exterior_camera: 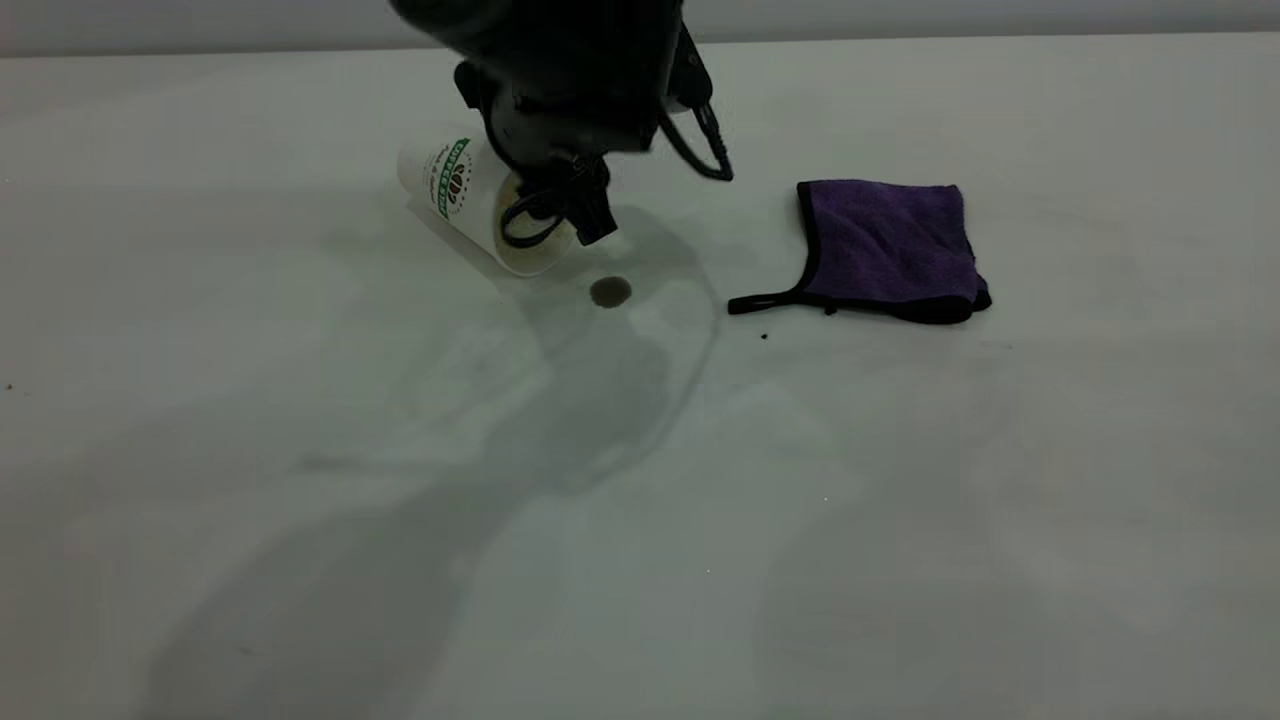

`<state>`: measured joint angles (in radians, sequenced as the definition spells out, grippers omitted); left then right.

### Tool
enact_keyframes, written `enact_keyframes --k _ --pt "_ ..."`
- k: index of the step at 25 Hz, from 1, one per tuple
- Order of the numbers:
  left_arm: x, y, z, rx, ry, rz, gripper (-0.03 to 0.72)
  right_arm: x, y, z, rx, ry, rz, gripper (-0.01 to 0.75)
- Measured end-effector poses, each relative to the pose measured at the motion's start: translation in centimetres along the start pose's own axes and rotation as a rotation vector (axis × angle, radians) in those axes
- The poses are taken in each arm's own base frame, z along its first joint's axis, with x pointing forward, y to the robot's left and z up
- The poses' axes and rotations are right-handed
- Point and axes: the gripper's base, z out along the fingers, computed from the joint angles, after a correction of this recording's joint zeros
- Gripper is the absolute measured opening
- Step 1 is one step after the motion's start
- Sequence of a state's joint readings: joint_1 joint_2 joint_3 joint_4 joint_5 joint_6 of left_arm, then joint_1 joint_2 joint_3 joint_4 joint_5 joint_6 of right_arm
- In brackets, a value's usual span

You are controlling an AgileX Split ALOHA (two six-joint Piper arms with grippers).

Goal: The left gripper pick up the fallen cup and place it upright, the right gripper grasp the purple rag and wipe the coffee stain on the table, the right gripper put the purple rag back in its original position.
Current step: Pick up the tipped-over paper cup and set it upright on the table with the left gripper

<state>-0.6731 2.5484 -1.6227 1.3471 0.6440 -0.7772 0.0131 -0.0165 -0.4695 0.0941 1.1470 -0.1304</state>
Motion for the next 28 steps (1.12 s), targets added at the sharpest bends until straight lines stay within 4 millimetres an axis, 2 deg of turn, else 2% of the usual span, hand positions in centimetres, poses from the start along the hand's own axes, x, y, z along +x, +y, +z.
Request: enact_keyframes --k 2,7,9,12,16,19,22,28 --pt "0.1 0.2 0.3 -0.025 -0.009 0.009 0.45 0.0 0.0 0.0 0.0 0.0 0.0 0.588" --pt "0.3 0.8 0.5 -0.076 0.011 0.035 0.076 0.0 0.0 0.0 0.0 0.0 0.0 0.588" --pt "0.2 1.7 -0.1 -0.098 0.02 0.064 0.028 0.0 0.0 0.0 0.0 0.0 0.0 0.588" --pt "-0.8 4.3 -2.0 -0.095 0.019 0.047 0.019 0.0 0.0 0.0 0.0 0.0 0.0 0.588" --pt "-2.0 10.3 -5.9 -0.005 0.025 -0.126 0.019 0.0 0.0 0.0 0.0 0.0 0.0 0.588" --pt "-1.2 15.0 -7.3 0.126 0.056 -0.238 0.019 0.0 0.0 0.0 0.0 0.0 0.0 0.588" --pt "0.3 17.8 -6.6 0.292 0.085 -0.321 0.019 0.0 0.0 0.0 0.0 0.0 0.0 0.588" --pt "3.6 19.5 -3.1 0.63 0.066 -0.5 0.019 0.0 0.0 0.0 0.0 0.0 0.0 0.588"
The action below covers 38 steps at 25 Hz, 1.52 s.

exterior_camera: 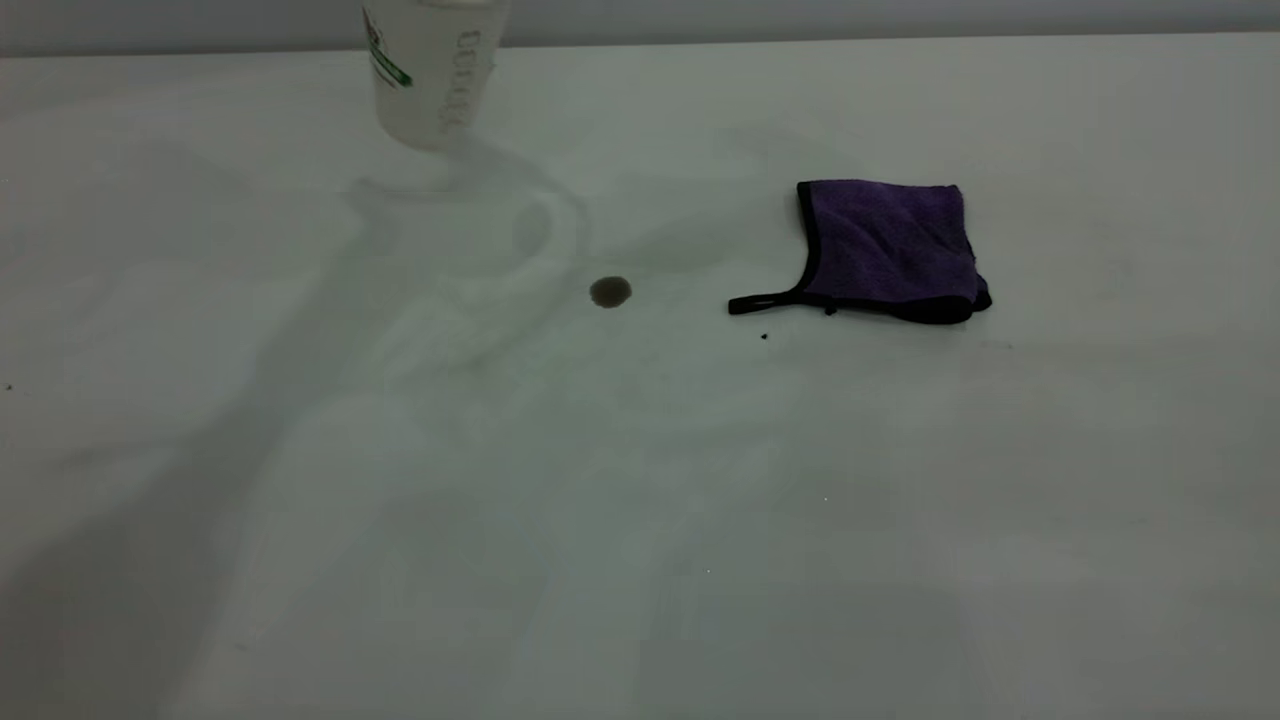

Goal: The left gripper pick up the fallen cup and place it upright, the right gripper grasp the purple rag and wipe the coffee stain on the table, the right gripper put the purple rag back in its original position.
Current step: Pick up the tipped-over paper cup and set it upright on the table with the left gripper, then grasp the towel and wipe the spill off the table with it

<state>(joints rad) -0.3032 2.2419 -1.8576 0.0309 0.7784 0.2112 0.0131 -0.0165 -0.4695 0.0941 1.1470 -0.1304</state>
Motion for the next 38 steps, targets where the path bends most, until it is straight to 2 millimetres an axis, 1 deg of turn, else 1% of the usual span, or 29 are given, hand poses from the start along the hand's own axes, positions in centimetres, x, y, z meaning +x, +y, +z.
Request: enact_keyframes --k 2,4,7,11,17,19,21,23,25,28,29,31,32,34,36,38 --pt "0.4 1.4 1.0 0.083 -0.021 -0.068 0.019 0.0 0.0 0.0 0.0 0.0 0.0 0.588" --pt "0.9 2.9 2.5 0.139 -0.039 -0.13 0.019 0.0 0.0 0.0 0.0 0.0 0.0 0.588" --pt "1.6 4.0 4.9 0.199 -0.059 -0.175 0.019 0.0 0.0 0.0 0.0 0.0 0.0 0.588" --pt "2.1 4.1 7.5 0.234 -0.076 -0.208 0.02 0.0 0.0 0.0 0.0 0.0 0.0 0.588" --pt "2.5 4.1 9.8 0.23 -0.088 -0.231 0.047 0.0 0.0 0.0 0.0 0.0 0.001 0.588" --pt "2.7 4.0 10.4 0.232 -0.081 -0.235 0.073 0.0 0.0 0.0 0.0 0.0 0.001 0.588" --pt "2.8 3.9 10.7 0.235 -0.076 -0.237 0.123 0.0 0.0 0.0 0.0 0.0 0.001 0.588" --pt "2.9 3.9 10.8 0.234 -0.076 -0.235 0.191 0.0 0.0 0.0 0.0 0.0 0.001 0.588" --pt "2.9 3.9 10.8 0.235 -0.078 -0.225 0.288 0.0 0.0 0.0 0.0 0.0 0.001 0.588" --pt "2.5 3.9 9.9 0.245 -0.092 -0.199 0.444 0.0 0.0 0.0 0.0 0.0 0.0 0.588" --pt "2.2 4.0 9.0 0.247 -0.102 -0.19 0.501 0.0 0.0 0.0 0.0 0.0 0.0 0.588" --pt "1.4 4.2 6.5 0.245 -0.136 -0.172 0.597 0.0 0.0 0.0 0.0 0.0 0.0 0.588" --pt "0.9 4.3 4.8 0.242 -0.16 -0.165 0.641 0.0 0.0 0.0 0.0 0.0 0.0 0.588" --pt "0.0 4.5 1.0 0.231 -0.217 -0.145 0.695 0.0 0.0 0.0 0.0 0.0 0.0 0.588" --pt "-0.5 4.5 -2.6 0.227 -0.26 -0.117 0.708 0.0 0.0 0.0 0.0 0.0 0.0 0.588" --pt "-0.7 4.5 -6.3 0.214 -0.289 -0.084 0.7 0.0 0.0 0.0 0.0 0.0 0.0 0.588"
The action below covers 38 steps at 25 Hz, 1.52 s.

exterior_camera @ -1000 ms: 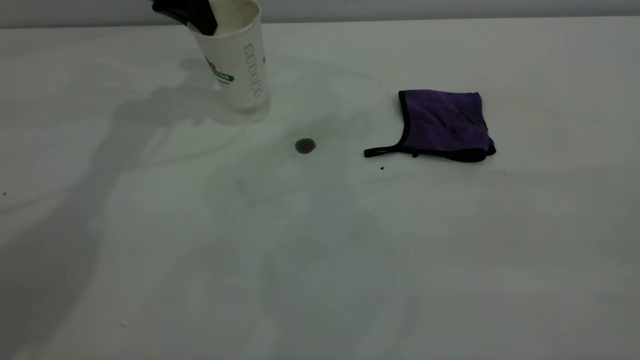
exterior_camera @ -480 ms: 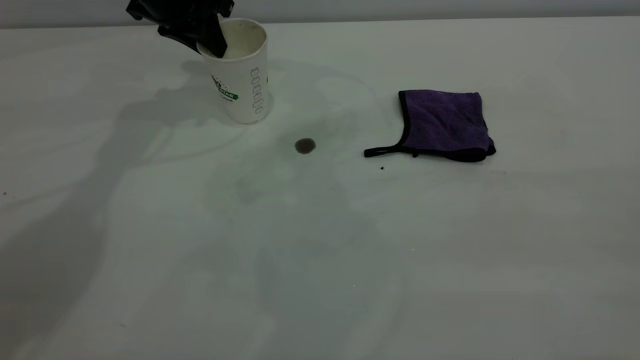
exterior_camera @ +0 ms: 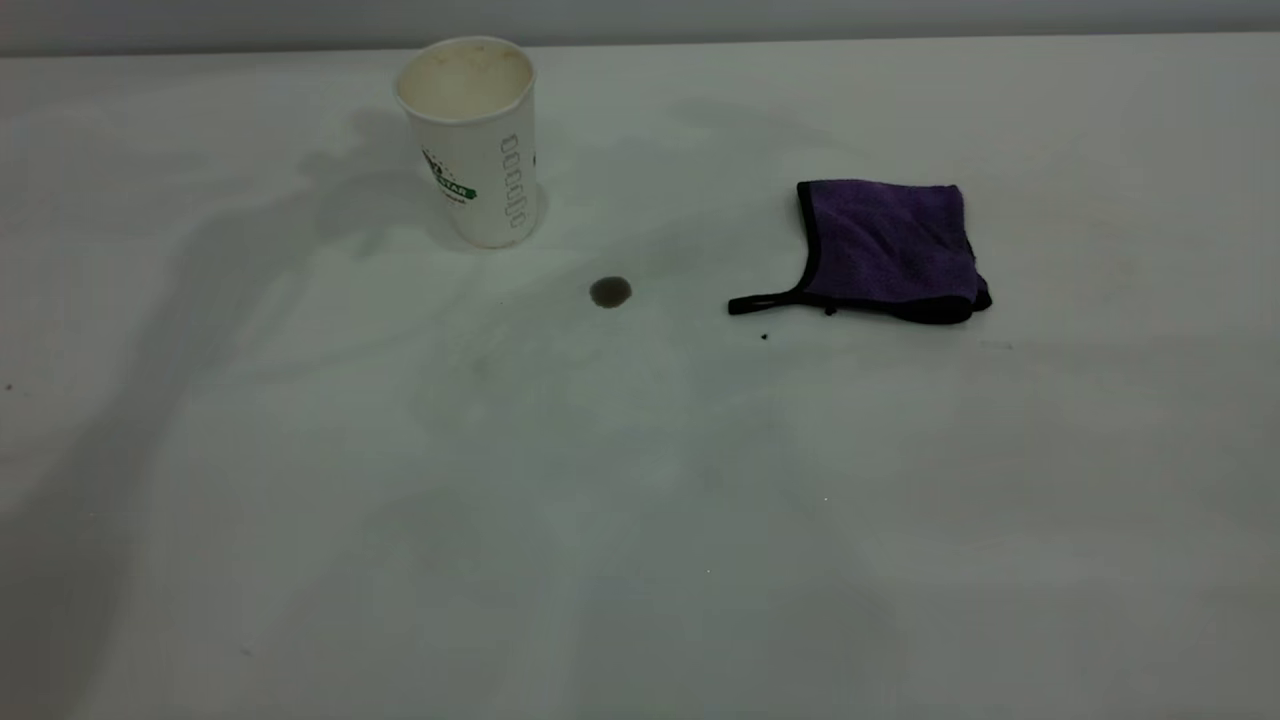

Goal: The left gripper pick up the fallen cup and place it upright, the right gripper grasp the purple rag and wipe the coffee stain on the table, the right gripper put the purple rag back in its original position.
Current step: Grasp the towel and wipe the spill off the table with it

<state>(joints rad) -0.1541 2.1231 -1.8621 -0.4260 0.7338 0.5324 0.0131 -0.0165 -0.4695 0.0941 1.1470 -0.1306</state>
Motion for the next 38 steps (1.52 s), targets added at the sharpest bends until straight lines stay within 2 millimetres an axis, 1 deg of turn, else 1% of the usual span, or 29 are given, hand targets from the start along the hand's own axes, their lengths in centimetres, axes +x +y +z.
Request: enact_keyframes --k 3,5,8,10,12,15,18,20,21,22,25,28,30,33,35,37,38 --pt "-1.2 -1.5 -5.8 -0.021 -0.032 0.061 0.664 0.0 0.0 0.0 0.0 0.0 0.0 0.588" --pt "-1.4 -2.6 -9.3 -0.026 -0.031 0.081 0.629 0.0 0.0 0.0 0.0 0.0 0.001 0.588" --pt "-1.1 -4.3 -14.6 -0.037 -0.024 0.096 0.58 0.0 0.0 0.0 0.0 0.0 0.001 0.588" --pt "-0.4 -5.4 -18.0 -0.058 -0.009 0.094 0.558 0.0 0.0 0.0 0.0 0.0 0.001 0.588" --pt "0.5 -6.3 -20.9 -0.088 0.019 0.073 0.547 0.0 0.0 0.0 0.0 0.0 0.001 0.588" --pt "1.1 -6.8 -24.4 -0.186 -0.024 0.039 0.543 0.0 0.0 0.0 0.0 0.0 0.001 0.588" --pt "2.0 -7.3 -27.2 -0.27 -0.063 -0.002 0.542 0.0 0.0 0.0 0.0 0.0 0.0 0.588" --pt "3.3 -7.7 -28.9 -0.315 -0.083 -0.04 0.542 0.0 0.0 0.0 0.0 0.0 0.0 0.588" --pt "4.1 -8.1 -30.0 -0.341 -0.096 -0.055 0.542 0.0 0.0 0.0 0.0 0.0 0.0 0.588" --pt "5.1 -8.3 -30.6 -0.366 -0.093 -0.065 0.542 0.0 0.0 0.0 0.0 0.0 0.0 0.588" --pt "8.9 -9.3 -33.1 -0.453 -0.097 -0.062 0.542 0.0 0.0 0.0 0.0 0.0 0.0 0.588" --pt "13.8 -10.9 -35.7 -0.516 -0.128 -0.052 0.542 0.0 0.0 0.0 0.0 0.0 0.0 0.588" --pt "16.9 -12.1 -36.7 -0.524 -0.158 -0.05 0.542 0.0 0.0 0.0 0.0 0.0 0.0 0.588" --pt "21.3 -13.9 -38.6 -0.534 -0.251 -0.064 0.542 0.0 0.0 0.0 0.0 0.0 0.0 0.588" --pt "24.2 -15.1 -39.3 -0.513 -0.321 -0.092 0.542 0.0 0.0 0.0 0.0 0.0 0.0 0.588" --pt "26.5 -15.9 -38.3 -0.458 -0.336 -0.113 0.542 0.0 0.0 0.0 0.0 0.0 0.0 0.588" --pt "27.5 -16.2 -37.4 -0.422 -0.33 -0.119 0.542 0.0 0.0 0.0 0.0 0.0 0.0 0.588"
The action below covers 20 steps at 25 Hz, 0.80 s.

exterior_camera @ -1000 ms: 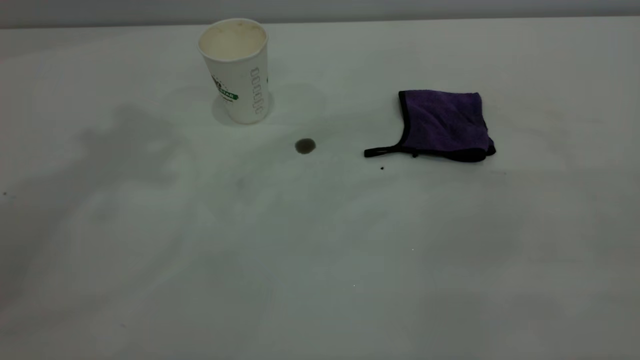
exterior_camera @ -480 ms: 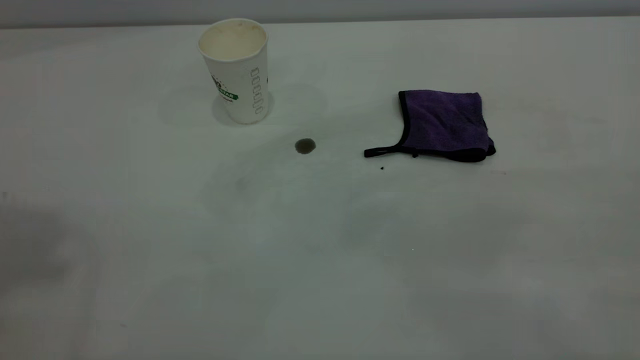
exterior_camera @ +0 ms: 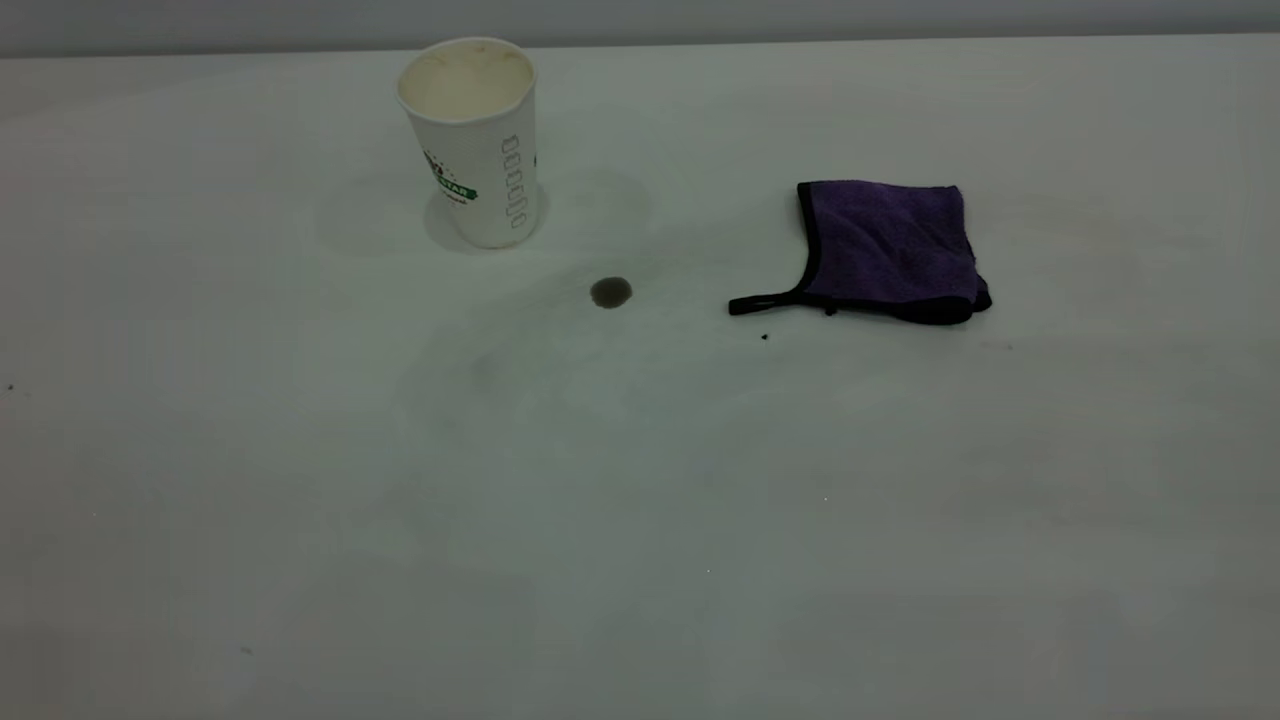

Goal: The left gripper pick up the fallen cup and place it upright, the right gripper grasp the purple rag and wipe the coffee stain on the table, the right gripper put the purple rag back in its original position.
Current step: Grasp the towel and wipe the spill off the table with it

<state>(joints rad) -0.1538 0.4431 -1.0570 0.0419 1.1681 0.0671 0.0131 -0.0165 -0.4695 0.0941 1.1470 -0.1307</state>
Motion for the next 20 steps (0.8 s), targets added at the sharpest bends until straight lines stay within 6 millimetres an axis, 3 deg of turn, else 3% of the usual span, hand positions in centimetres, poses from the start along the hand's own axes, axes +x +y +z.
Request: enact_keyframes --k 6,11,14,20 --pt "6.4 -1.7 4.6 0.119 0.177 -0.029 0.542 0.0 0.0 0.0 0.0 0.0 0.0 0.588" --pt "9.9 -2.1 8.1 0.104 0.313 -0.053 0.542 0.0 0.0 0.0 0.0 0.0 0.0 0.588" --pt "11.0 -2.1 8.8 0.045 0.316 -0.109 0.542 0.0 0.0 0.0 0.0 0.0 0.0 0.588" --pt "12.1 -2.3 7.3 -0.02 0.189 -0.089 0.542 0.0 0.0 0.0 0.0 0.0 0.001 0.588"
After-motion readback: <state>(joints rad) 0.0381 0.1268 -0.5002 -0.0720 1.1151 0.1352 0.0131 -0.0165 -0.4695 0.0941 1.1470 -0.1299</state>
